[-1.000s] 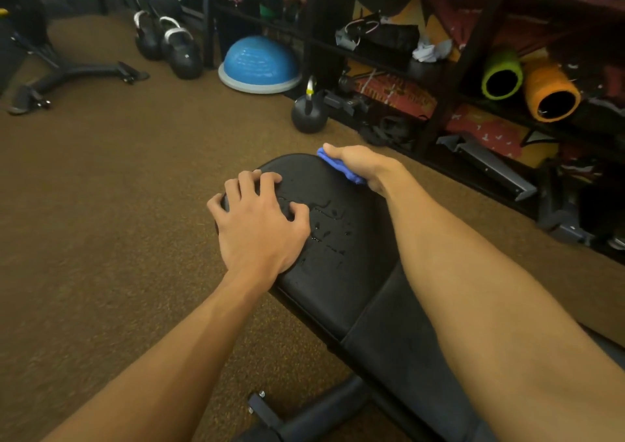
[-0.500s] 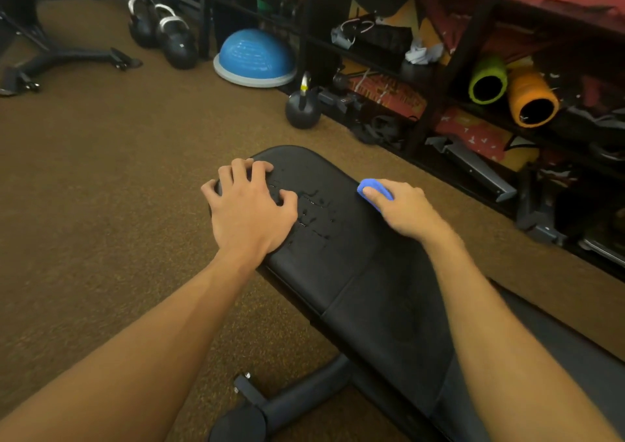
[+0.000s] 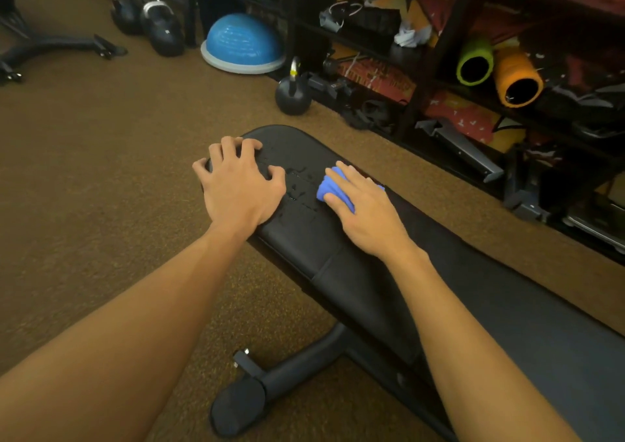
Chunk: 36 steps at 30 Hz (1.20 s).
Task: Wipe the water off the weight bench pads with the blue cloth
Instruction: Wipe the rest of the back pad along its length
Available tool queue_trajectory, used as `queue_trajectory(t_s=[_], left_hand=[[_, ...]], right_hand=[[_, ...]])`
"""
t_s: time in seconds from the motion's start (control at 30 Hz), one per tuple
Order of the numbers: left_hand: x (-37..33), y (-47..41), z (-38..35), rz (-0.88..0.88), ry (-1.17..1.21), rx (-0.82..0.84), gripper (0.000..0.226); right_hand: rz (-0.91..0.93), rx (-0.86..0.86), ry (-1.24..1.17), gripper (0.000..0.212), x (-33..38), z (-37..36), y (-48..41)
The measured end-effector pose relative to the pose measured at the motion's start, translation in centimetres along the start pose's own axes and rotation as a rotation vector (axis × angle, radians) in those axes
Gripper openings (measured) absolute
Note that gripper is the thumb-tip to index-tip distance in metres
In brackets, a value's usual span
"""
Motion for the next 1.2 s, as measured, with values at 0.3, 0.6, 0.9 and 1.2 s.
queue_trajectory(t_s=[0.3,0.6,0.9,1.2], left_hand=[[0.2,0.1,0.1,-0.016,0.014,0.016,0.052],[0.3,-0.3,-0.2,0.001,0.025,0.069,0.061],[0.4,-0.7,-0.6,0.042,-0.037,0.163,0.076],[0.3,-1.3,-0.9,0.063,-0.064,0.11,0.072]], right_hand=[[0.034,0.012,0.019,0.056,3.2,-1.0,0.0],[-0.12,0.005,0.127,0.058,2.1,-0.4,0.0],[-0.098,0.034,0.111,0.057,-0.9,0.9,0.5],[0.161,0.115,0.083,0.059,1.6,0.2,3.3]])
Point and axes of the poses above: each hand's wrist, its own y-axis away from the middle knuckle, its own z-axis out of the back of the hand, x = y × z, the point moved 5 cm from there along -y, towards the middle knuckle, and after that the axes turned 3 degrees about -x, right-handed, at the moved point
